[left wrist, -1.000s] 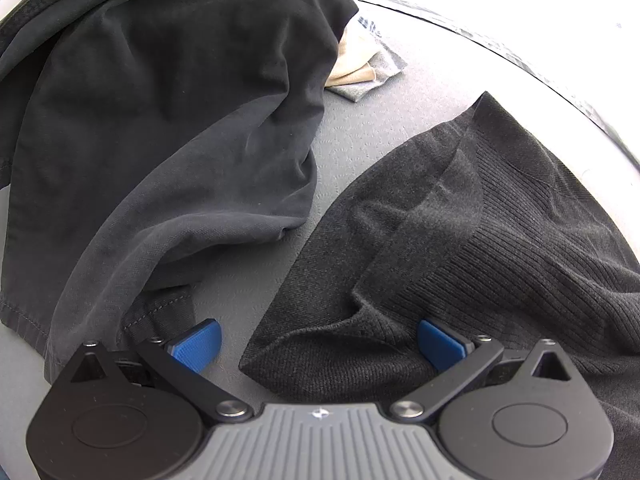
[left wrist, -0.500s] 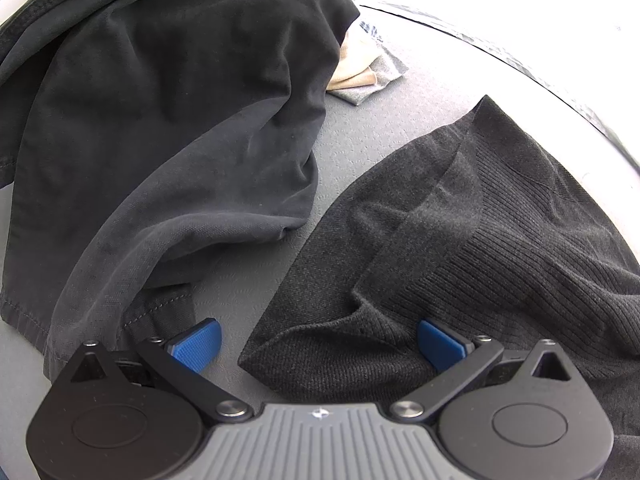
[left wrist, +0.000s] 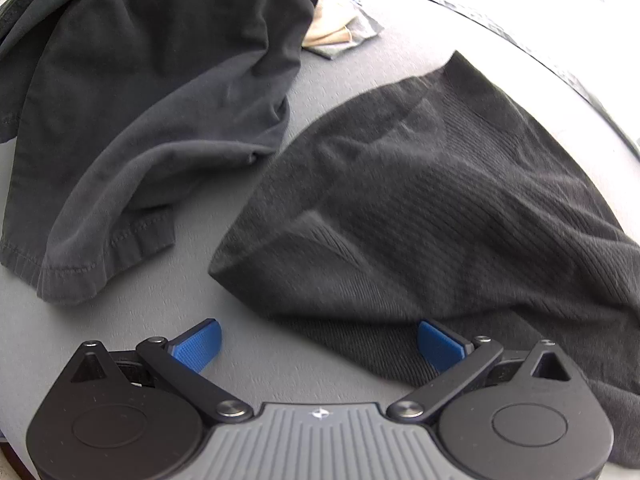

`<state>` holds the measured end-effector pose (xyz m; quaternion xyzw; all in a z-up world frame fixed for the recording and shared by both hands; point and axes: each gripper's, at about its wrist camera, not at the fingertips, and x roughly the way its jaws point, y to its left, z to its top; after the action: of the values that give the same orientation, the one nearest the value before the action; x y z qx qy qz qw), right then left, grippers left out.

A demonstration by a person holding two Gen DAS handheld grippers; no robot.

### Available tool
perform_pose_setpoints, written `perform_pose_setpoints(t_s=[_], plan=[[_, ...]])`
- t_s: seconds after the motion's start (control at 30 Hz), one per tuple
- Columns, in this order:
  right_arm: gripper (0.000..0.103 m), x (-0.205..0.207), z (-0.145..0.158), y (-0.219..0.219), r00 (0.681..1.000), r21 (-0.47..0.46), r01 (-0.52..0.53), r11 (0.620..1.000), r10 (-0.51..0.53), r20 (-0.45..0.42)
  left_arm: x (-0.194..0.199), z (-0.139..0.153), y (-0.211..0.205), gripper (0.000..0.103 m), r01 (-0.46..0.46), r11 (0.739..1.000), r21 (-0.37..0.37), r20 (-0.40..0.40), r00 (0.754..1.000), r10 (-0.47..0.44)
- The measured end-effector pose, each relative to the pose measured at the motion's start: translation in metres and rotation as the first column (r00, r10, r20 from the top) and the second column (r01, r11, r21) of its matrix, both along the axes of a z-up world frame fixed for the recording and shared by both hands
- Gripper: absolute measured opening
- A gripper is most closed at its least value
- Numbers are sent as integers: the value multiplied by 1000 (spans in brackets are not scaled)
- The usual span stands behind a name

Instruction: Fold clothes

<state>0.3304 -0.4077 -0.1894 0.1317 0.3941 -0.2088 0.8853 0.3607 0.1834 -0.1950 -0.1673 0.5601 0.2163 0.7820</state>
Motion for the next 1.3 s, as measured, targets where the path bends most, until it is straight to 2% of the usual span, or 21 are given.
perform_pose_setpoints(t_s=[0.07, 0.13, 0.23, 0.27, 0.3, 0.33, 0.4, 0.47, 0.57, 0.63, 0.67, 0.7, 0.73, 0.8, 0.9, 0.93, 1.0, 1.07, 1.17, 1.23, 1.3], plan=[[52, 6, -3, -2, 997, -1, -69, 998, 69, -30, -9, 0, -19, 103, 46, 998, 34, -17, 999, -45], [51, 9, -5, -2, 990, -12, -134, 991, 133, -48, -20, -1, -40, 103, 73, 997, 26, -27, 997, -72], [27, 11, -5, -4, 973, -17, -228, 973, 227, -51, -34, -1, -72, 103, 81, 996, 48, -42, 996, -79], [12, 12, -4, -2, 961, -42, -272, 961, 269, -59, -38, -1, -80, 103, 73, 996, 47, -45, 996, -71], [11, 11, -4, 3, 939, -116, -341, 933, 332, -87, -42, -1, -86, 103, 58, 997, 45, -51, 997, -56], [10, 11, -3, 9, 912, -187, -408, 894, 391, -119, -45, -1, -91, 103, 45, 998, 42, -57, 997, -42], [9, 8, -1, 18, 860, -343, -509, 789, 477, -180, -50, -1, -101, 103, 18, 999, 36, -70, 997, -15], [9, 3, 4, 17, 833, -505, -541, 673, 513, -207, -56, -1, -111, 103, -1, 999, 40, -71, 997, 4], [9, -4, 20, 6, 825, -776, -466, 425, 525, -208, -61, -1, -118, 103, -40, 997, 61, -58, 997, 44], [9, -3, 31, -8, 829, -835, -417, 360, 527, -187, -65, -1, -119, 103, -75, 996, 55, -47, 996, 78], [10, 0, 32, -15, 833, -825, -424, 373, 519, -194, -67, -1, -118, 103, -85, 995, 53, -43, 995, 87], [10, 3, 30, -22, 841, -802, -436, 409, 502, -202, -68, -1, -118, 103, -95, 994, 50, -40, 995, 97], [11, 5, 26, -28, 850, -768, -448, 458, 485, -206, -66, -2, -119, 103, -97, 994, 51, -39, 994, 100], [14, 7, 9, -42, 870, -658, -464, 593, 444, -214, -64, -3, -119, 103, -100, 994, 51, -40, 994, 102], [15, 4, -9, -52, 902, -553, -430, 713, 370, -225, -64, -3, -119, 103, -100, 994, 46, -44, 994, 102], [17, 2, -8, -55, 923, -518, -385, 764, 330, -199, -63, -3, -118, 103, -100, 994, 45, -45, 994, 102], [30, -3, -7, -63, 958, -439, -286, 852, 243, -152, -61, -3, -117, 103, -100, 994, 36, -55, 993, 102], [31, -9, -6, -74, 983, -335, -175, 926, 149, -103, -58, -4, -114, 103, -97, 995, 23, -71, 993, 99], [33, -19, -7, -88, 999, -134, -8, 991, 2, -41, -53, -4, -110, 103, -83, 997, 4, -96, 992, 83], [33, -24, -8, -92, 998, -34, 62, 998, -62, -6, -51, -5, -107, 103, -77, 997, -8, -108, 991, 76], [35, -27, -7, -91, 995, 13, 97, 995, -97, 5, -49, -5, -104, 103, -73, 997, -21, -119, 990, 70]])
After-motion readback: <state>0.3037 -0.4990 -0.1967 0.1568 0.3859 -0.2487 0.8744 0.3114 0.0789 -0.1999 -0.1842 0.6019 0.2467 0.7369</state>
